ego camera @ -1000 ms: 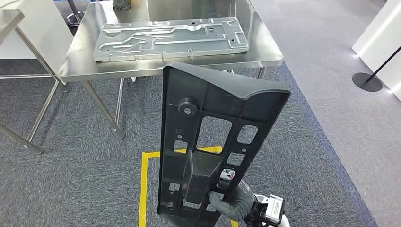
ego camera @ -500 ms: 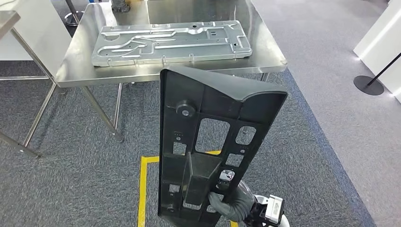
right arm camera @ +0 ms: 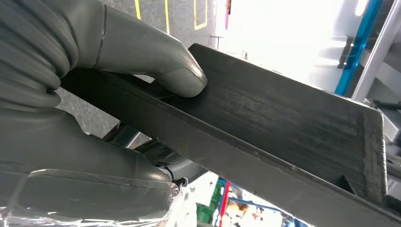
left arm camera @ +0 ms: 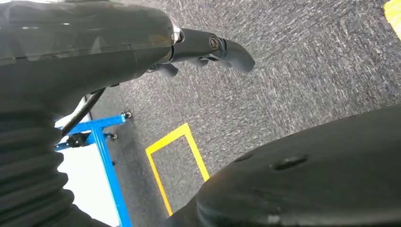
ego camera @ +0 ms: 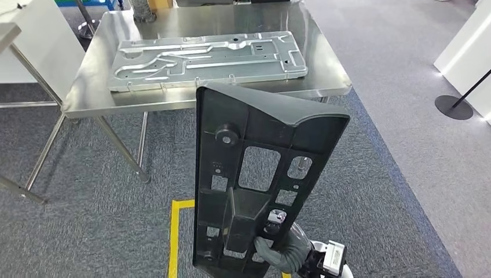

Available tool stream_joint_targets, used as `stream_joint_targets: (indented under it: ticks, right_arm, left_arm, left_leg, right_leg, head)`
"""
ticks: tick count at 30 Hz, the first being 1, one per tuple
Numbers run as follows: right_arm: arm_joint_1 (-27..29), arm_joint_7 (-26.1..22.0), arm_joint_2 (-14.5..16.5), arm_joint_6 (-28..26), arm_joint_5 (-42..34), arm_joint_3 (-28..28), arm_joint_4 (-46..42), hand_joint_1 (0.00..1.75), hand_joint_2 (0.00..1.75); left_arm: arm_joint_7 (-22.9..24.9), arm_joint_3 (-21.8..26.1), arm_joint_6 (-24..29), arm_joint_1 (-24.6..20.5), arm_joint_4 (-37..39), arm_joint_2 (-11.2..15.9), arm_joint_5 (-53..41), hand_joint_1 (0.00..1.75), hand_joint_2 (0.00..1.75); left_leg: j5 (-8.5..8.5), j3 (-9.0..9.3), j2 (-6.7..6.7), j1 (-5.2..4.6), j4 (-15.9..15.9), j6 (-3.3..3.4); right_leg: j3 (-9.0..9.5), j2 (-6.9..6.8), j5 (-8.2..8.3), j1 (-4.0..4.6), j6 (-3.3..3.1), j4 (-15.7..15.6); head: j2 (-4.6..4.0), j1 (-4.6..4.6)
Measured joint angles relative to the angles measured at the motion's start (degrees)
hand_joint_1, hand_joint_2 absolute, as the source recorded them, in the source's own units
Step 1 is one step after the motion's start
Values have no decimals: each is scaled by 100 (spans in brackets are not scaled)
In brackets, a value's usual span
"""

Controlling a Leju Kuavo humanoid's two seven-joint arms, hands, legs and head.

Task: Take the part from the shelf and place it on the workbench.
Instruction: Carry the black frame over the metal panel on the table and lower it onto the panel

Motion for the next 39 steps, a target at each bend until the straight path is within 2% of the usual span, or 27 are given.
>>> stream_joint_targets:
  ticks: [2,3,4,7,8,9,10,11,12,14,16,18,19,20,22,23,24,25,27,28,29,32,34,35,36,38,39]
  right_arm:
    - [24,3,8,-14,36,7,-24,175,175]
    - [33,5,11,-20,48,9,-40,175,175]
    - [36,7,14,-29,56,10,-58,175,175]
    - [65,10,16,-57,59,11,-85,175,175]
    - [81,10,17,-66,61,11,-85,175,175]
    - [95,10,17,-72,64,11,-85,175,175]
    - [106,10,17,-75,71,11,-87,175,175]
    - [116,10,18,-76,80,11,-94,175,175]
    - [127,10,18,-76,91,11,-102,175,175]
    - [158,5,22,-76,110,11,-125,175,175]
    - [197,2,26,-76,120,10,-150,175,175]
    - [216,2,35,-74,123,9,-169,175,175]
    - [214,1,44,-73,124,8,-176,175,175]
    - [216,1,55,-72,124,8,-184,175,175]
    - [222,1,69,-72,124,7,-195,175,175]
    - [227,2,73,-72,124,7,-196,175,175]
    - [229,2,73,-72,124,7,-196,175,175]
    - [231,2,73,-72,124,7,-196,175,175]
    - [232,2,78,-72,124,7,-197,175,175]
    - [230,2,81,-72,125,7,-197,175,175]
    - [229,2,87,-72,125,7,-201,175,175]
    - [227,4,100,-72,135,7,-215,175,175]
    - [222,8,104,-72,144,7,-228,175,175]
    - [218,9,105,-72,147,7,-238,175,175]
    - [219,10,105,-72,150,7,-248,175,175]
    - [228,11,106,-71,155,7,-257,175,175]
    - [233,13,106,-70,156,7,-258,175,175]
  left_arm:
    - [-2,0,-11,4,0,-7,-5,0,175]
    - [-3,0,-20,6,0,-10,-8,0,175]
    - [-3,-1,-29,7,0,-13,-11,0,175]
    - [-4,-1,-46,9,0,-13,-19,0,175]
    - [-4,0,-50,10,0,-12,-20,0,175]
    - [-4,0,-54,12,0,-11,-21,0,175]
    - [-4,0,-56,13,0,-11,-23,0,175]
    - [-4,0,-57,16,0,-11,-27,0,175]
    - [-4,-1,-58,19,0,-11,-32,0,175]
    - [-7,-1,-57,25,0,-10,-39,0,175]
    - [-10,0,-57,29,0,-8,-40,0,175]
    - [-11,0,-56,28,0,2,-40,0,175]
    - [-13,-1,-56,24,0,7,-40,0,175]
    - [-13,-1,-55,17,0,12,-40,0,175]
    - [-16,-1,-53,-8,0,14,-39,0,175]
    - [-16,-1,-52,-20,-1,15,-38,0,175]
    - [-17,-1,-52,-29,-1,15,-38,0,175]
    - [-17,-1,-52,-32,-1,16,-38,0,175]
    - [-14,-1,-53,-23,0,19,-38,0,175]
    - [-11,-1,-55,-16,1,17,-39,0,175]
    - [-9,-1,-58,-12,1,16,-39,0,175]
    - [-8,-1,-71,-12,2,13,-43,0,175]
    - [-8,-1,-76,-12,2,7,-50,0,175]
    - [-7,-1,-78,-12,2,5,-55,0,175]
    - [-7,-1,-78,-11,2,3,-59,0,175]
    - [-7,-1,-79,-7,2,4,-64,0,175]
    - [-7,-1,-79,-5,2,4,-66,0,175]
  left_leg:
    - [87,80,-9,23,-41,80]
    - [94,124,-8,33,-52,112]
    - [81,165,-4,40,-60,136]
    - [12,202,1,34,-61,167]
    - [-16,228,-3,33,-60,166]
    - [-48,268,-9,33,-59,159]
    - [-85,323,-14,32,-60,149]
    - [-127,383,-17,32,-61,135]
    - [-165,440,-18,31,-65,117]
    - [-219,498,-21,32,-95,60]
    - [-212,527,-27,28,-64,-14]
    - [-231,504,-23,22,117,-80]
    - [-290,405,-20,24,316,-106]
    - [-398,222,-14,35,622,-122]
    - [-682,-253,-11,52,1327,-150]
    - [-773,-443,-10,58,1554,-164]
    - [-760,-545,-9,61,1601,-181]
    - [-625,-542,-8,64,1443,-195]
    - [-104,-316,3,69,693,-198]
    - [83,-216,16,60,367,-182]
    - [185,-149,31,50,160,-147]
    - [178,-101,27,38,77,-11]
    - [160,-31,12,47,50,63]
    - [138,8,12,49,45,93]
    - [110,29,15,46,40,117]
    - [49,71,13,33,43,141]
    - [14,108,9,23,44,146]
  right_leg:
    - [12,-3,-19,0,71,116]
    - [-30,-9,-77,-4,96,248]
    - [-141,-16,-204,-15,116,473]
    - [-785,-33,-671,-35,178,1478]
    - [-937,-35,-683,-37,189,1637]
    - [-982,-36,-565,-36,192,1581]
    - [-919,-37,-329,-34,182,1308]
    - [-785,-37,-45,-28,154,889]
    - [-663,-40,139,-14,119,524]
    - [-543,-48,243,29,37,116]
    - [-514,-44,246,36,-36,60]
    - [-411,-40,301,-3,-95,5]
    - [-357,-41,283,-18,-117,-8]
    - [-319,-43,261,-26,-134,-17]
    - [-269,-42,201,-28,-153,-18]
    - [-235,-41,167,-29,-153,-17]
    - [-190,-39,129,-30,-149,-17]
    - [-130,-35,85,-32,-141,-17]
    - [7,-30,-17,-38,-110,-17]
    - [66,-28,-66,-35,-83,-17]
    - [99,-24,-109,-30,-48,-18]
    - [154,-26,-172,-13,68,15]
    - [132,-37,-238,-23,130,190]
    - [29,-40,-348,-31,153,396]
    - [-155,-42,-500,-37,172,718]
    - [-654,-44,-787,-36,184,1440]
    - [-847,-44,-811,-33,173,1643]
  head:
    - [0,1]
    - [0,1]
    - [0,2]
    - [0,2]
    - [0,2]
    - [0,2]
    - [0,2]
    - [0,2]
    - [0,2]
    - [0,2]
    - [0,2]
    - [0,1]
    - [0,0]
    - [0,-1]
    - [0,-3]
    - [0,-3]
    - [0,-3]
    - [0,-3]
    - [0,-3]
    - [0,-2]
    - [0,-2]
    - [0,-1]
    - [0,1]
    - [0,1]
    - [0,1]
    - [0,1]
    - [0,0]
